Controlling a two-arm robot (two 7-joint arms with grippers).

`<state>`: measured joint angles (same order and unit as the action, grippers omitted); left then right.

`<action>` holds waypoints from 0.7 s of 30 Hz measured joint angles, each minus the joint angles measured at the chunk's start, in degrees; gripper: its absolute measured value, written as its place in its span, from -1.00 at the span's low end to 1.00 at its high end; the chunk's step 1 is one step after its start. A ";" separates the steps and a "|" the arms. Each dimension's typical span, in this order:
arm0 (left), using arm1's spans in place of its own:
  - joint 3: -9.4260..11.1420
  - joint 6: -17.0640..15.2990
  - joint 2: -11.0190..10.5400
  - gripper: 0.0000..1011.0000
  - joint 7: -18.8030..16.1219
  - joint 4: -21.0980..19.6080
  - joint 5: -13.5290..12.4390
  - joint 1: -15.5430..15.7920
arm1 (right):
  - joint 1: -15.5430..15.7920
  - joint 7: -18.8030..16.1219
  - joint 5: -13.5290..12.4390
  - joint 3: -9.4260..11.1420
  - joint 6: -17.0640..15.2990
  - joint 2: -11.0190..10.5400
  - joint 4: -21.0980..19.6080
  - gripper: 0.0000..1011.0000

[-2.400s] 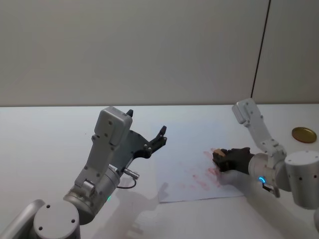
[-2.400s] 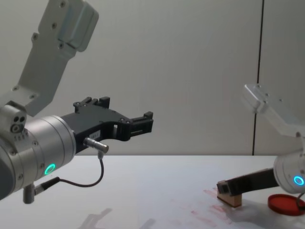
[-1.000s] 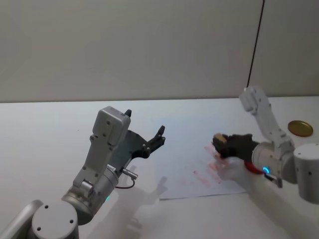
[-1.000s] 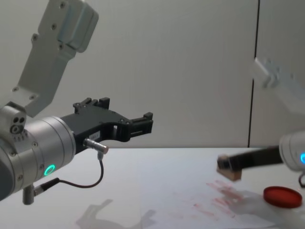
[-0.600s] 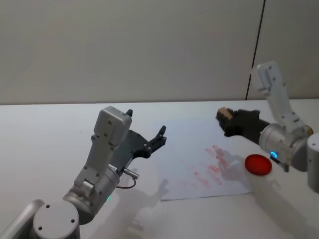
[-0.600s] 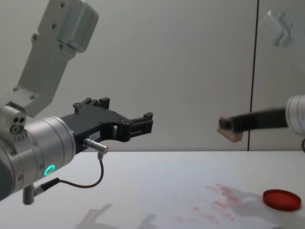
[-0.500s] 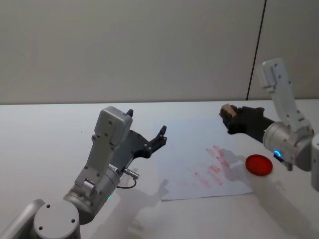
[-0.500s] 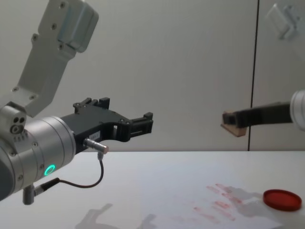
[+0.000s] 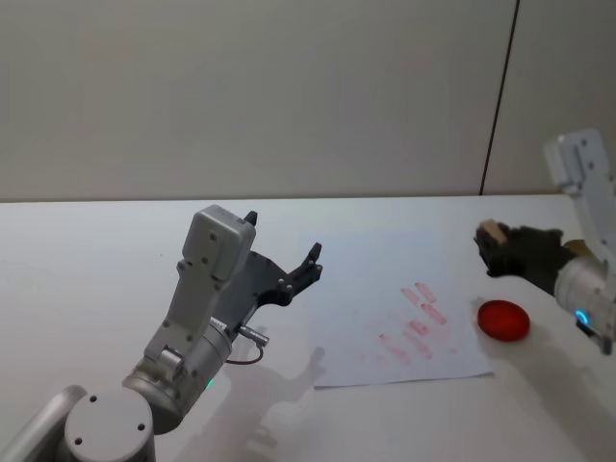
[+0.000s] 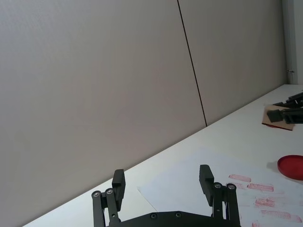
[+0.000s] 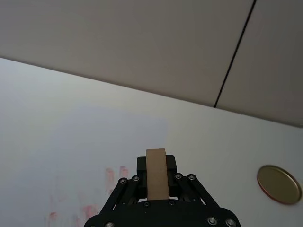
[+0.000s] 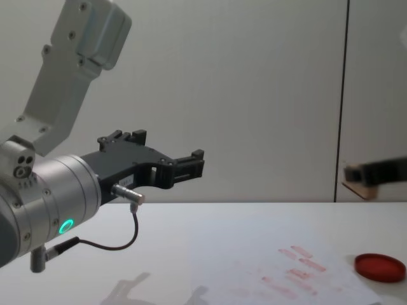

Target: Use the one hand to pick up the stamp and affix it onto the A4 paper.

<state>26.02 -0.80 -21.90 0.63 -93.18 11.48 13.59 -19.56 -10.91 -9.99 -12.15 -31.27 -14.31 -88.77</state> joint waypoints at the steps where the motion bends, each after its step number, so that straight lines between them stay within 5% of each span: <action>1: 0.00 0.00 0.00 0.96 0.00 0.00 0.00 0.00 | 0.32 0.15 -0.15 0.17 -0.22 -0.20 -0.08 -0.57; 21: 0.00 0.00 0.00 0.96 0.00 0.00 0.00 0.00 | 3.69 1.25 -3.08 1.90 -2.58 -2.19 0.92 -0.57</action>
<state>26.03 -0.80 -21.89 0.63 -93.18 11.48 13.59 -15.86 -9.66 -13.07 -10.25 -33.85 -16.50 -87.85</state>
